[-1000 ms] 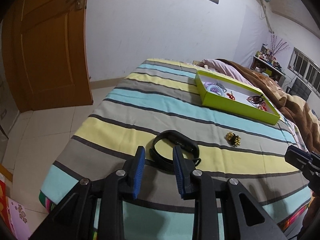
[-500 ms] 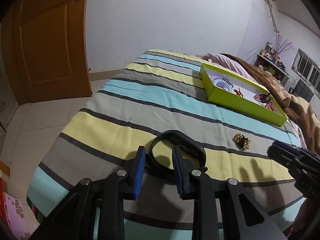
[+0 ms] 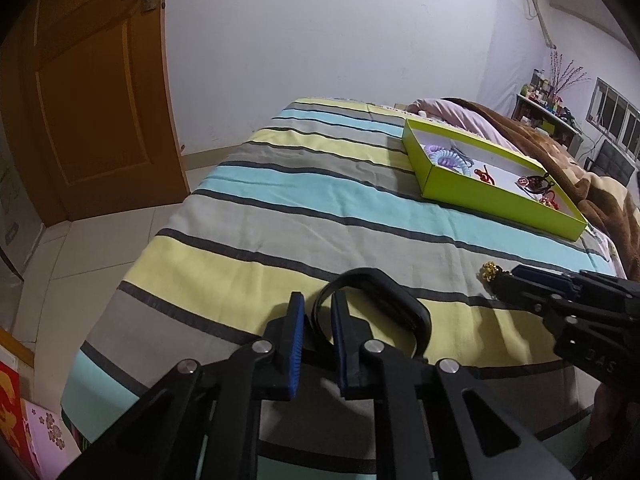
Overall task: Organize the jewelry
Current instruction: 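Grasp the gold knot charm with the right tool while the left grasps the black wristband, then carry both items into the green tray and open both tools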
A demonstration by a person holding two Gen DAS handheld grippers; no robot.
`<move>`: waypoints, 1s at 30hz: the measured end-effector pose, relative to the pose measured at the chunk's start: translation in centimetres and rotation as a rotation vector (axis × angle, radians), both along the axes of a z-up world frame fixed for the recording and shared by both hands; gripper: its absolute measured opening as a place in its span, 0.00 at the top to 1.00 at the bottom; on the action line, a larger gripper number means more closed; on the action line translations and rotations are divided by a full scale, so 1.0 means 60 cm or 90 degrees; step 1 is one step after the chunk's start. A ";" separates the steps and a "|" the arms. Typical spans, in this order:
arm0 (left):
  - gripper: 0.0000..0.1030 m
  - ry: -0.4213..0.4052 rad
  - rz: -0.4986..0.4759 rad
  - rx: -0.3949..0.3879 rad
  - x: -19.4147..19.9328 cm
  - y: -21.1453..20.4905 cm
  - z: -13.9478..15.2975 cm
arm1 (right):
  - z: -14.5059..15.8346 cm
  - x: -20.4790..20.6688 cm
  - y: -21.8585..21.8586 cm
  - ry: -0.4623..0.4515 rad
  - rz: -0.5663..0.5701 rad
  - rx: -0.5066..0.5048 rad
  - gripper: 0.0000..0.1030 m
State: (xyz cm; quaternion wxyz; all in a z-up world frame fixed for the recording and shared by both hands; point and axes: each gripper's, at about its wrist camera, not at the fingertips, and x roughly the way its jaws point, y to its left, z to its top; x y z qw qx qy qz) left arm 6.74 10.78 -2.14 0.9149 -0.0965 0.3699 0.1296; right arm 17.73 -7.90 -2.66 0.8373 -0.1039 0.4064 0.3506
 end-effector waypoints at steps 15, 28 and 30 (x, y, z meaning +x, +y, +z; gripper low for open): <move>0.90 -0.024 -0.037 -0.021 -0.012 -0.004 0.011 | 0.002 -0.003 -0.002 0.006 -0.012 -0.007 0.85; 0.90 -0.055 -0.082 -0.007 -0.016 -0.058 0.057 | 0.065 -0.040 -0.086 -0.042 -0.068 0.047 0.85; 0.90 -0.061 -0.092 -0.003 -0.013 -0.070 0.065 | 0.075 -0.047 -0.104 -0.051 -0.081 0.054 0.85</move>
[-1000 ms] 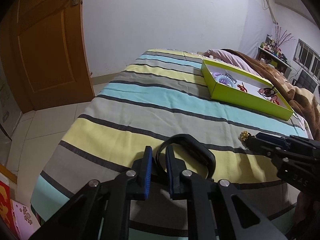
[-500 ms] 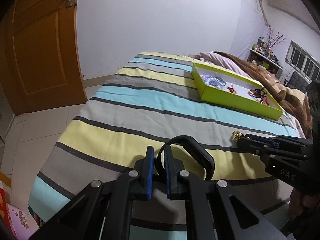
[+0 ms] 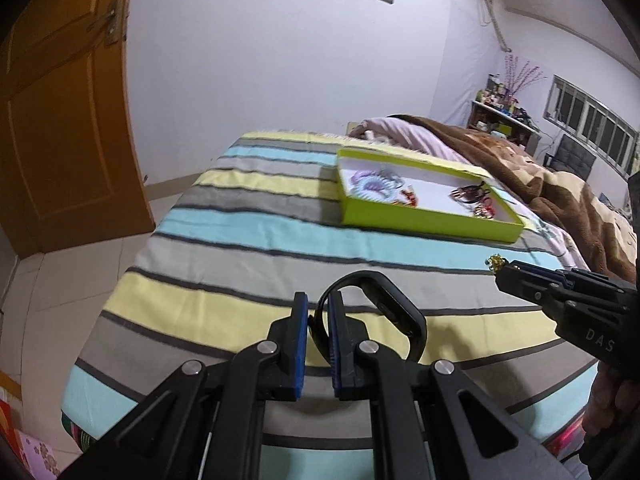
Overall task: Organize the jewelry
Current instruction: 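Carry both items into the green tray and open both tools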
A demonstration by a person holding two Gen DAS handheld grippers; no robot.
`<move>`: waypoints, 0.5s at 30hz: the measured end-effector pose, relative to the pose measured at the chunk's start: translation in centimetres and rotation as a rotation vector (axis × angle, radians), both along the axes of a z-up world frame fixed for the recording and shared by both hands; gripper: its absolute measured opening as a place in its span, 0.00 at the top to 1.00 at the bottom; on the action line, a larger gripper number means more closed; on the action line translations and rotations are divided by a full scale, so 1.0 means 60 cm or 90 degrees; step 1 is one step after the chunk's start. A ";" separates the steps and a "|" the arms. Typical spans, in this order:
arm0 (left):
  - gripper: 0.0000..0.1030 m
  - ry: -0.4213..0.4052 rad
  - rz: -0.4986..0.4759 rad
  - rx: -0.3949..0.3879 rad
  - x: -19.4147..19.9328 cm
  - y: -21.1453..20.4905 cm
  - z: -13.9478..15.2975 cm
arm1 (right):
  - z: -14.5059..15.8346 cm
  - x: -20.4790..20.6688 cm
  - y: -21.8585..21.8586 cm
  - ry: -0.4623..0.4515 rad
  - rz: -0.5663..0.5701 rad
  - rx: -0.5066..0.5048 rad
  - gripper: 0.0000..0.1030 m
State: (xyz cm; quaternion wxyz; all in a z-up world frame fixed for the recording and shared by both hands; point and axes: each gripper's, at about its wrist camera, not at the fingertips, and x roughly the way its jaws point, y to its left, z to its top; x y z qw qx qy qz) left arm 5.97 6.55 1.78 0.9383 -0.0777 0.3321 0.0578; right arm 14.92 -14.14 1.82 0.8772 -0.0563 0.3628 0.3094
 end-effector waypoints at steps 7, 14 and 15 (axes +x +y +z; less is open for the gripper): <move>0.90 -0.022 -0.040 0.013 0.011 -0.052 0.029 | 0.028 -0.019 -0.058 -0.030 -0.038 0.012 0.85; 0.90 -0.041 -0.066 0.026 0.017 -0.090 0.054 | 0.051 -0.030 -0.102 -0.049 -0.068 0.027 0.85; 0.90 -0.043 -0.069 0.027 0.019 -0.094 0.057 | 0.053 -0.031 -0.107 -0.052 -0.071 0.029 0.85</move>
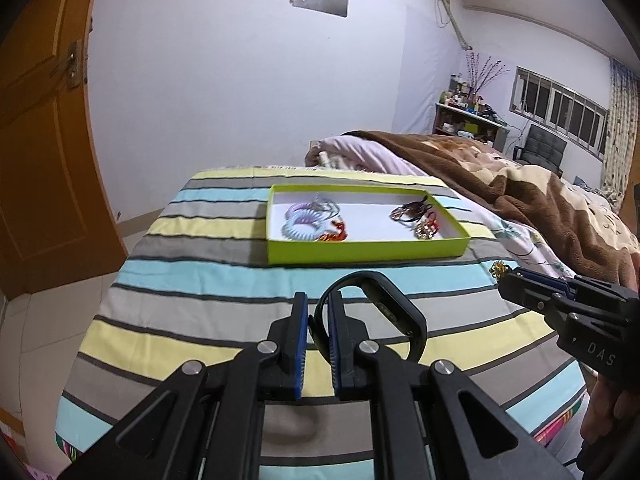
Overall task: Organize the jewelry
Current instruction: 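Carry both items into the green tray and open both tools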
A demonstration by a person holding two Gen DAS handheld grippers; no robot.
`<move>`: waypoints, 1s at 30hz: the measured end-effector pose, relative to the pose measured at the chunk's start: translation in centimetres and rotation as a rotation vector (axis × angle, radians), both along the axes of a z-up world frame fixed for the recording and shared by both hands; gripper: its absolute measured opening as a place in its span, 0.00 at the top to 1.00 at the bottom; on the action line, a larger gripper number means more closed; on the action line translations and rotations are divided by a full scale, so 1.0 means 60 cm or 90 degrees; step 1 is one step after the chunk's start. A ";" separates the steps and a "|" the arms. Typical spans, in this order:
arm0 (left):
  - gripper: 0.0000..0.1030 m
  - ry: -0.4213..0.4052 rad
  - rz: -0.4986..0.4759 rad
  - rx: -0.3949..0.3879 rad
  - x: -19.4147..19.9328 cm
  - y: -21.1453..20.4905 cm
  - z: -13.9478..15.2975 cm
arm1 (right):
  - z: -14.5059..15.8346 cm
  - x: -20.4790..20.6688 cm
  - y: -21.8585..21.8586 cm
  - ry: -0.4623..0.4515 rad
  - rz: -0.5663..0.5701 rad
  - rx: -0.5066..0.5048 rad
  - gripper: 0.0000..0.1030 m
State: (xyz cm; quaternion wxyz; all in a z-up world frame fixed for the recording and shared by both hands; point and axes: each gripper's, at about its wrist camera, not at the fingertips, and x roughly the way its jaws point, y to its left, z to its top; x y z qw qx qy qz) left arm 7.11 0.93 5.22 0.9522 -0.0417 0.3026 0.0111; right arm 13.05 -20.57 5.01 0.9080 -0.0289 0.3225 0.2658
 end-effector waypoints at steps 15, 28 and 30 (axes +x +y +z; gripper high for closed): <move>0.90 -0.009 -0.017 0.009 0.032 -0.028 0.012 | 0.013 0.009 -0.023 -0.019 -0.017 0.001 0.85; 0.90 -0.018 -0.023 0.016 0.089 -0.020 0.013 | 0.007 0.068 -0.011 -0.023 -0.025 -0.019 0.85; 0.90 -0.018 -0.023 0.018 0.104 -0.017 0.012 | 0.007 0.080 -0.007 -0.026 -0.024 -0.023 0.85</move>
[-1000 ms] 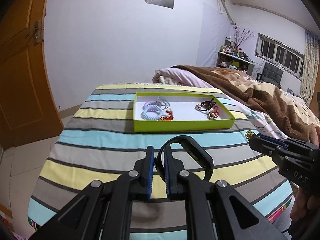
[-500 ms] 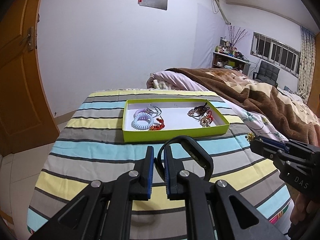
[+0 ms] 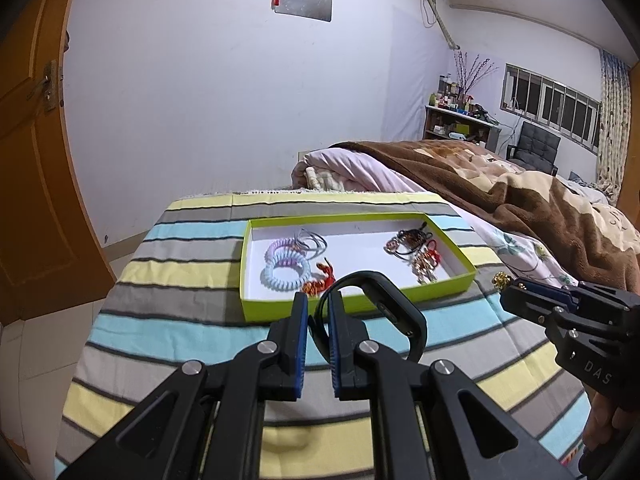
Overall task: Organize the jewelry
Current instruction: 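Carry both items into the green tray and open both tools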
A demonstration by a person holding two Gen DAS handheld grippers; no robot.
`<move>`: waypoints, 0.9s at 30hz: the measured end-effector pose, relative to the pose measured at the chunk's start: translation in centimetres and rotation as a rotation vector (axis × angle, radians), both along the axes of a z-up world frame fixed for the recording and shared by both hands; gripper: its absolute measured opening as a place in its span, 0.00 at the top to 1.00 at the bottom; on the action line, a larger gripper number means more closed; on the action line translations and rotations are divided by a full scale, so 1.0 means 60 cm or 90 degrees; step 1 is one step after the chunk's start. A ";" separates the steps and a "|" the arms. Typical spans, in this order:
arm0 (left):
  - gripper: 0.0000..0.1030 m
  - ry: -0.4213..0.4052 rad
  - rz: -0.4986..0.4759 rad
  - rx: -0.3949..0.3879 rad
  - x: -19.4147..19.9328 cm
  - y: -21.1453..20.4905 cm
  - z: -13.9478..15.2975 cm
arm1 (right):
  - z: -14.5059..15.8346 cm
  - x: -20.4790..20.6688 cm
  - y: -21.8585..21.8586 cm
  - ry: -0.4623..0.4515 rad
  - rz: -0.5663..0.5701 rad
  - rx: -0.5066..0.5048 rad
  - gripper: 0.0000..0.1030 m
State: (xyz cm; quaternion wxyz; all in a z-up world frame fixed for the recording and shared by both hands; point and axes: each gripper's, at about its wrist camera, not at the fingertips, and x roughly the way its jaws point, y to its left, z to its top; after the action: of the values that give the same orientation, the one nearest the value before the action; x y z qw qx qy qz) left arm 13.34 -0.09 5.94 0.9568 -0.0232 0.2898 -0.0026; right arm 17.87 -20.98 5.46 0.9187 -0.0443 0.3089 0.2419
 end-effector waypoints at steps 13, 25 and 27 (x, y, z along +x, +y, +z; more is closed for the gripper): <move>0.90 0.019 -0.010 0.015 0.109 0.018 -0.014 | -0.021 0.114 0.027 0.014 0.003 -0.014 0.85; 0.90 0.073 -0.030 0.022 0.187 0.018 -0.067 | -0.075 0.196 0.047 0.066 0.010 -0.031 0.85; 0.90 0.081 -0.031 0.021 0.193 0.020 -0.074 | -0.084 0.205 0.050 0.075 0.010 -0.033 0.85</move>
State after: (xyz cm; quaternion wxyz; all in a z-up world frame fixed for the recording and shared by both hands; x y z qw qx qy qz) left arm 24.92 1.09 1.52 0.9363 -0.0004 0.3505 -0.0195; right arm 30.18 -18.00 0.40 0.8957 -0.0560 0.3679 0.2432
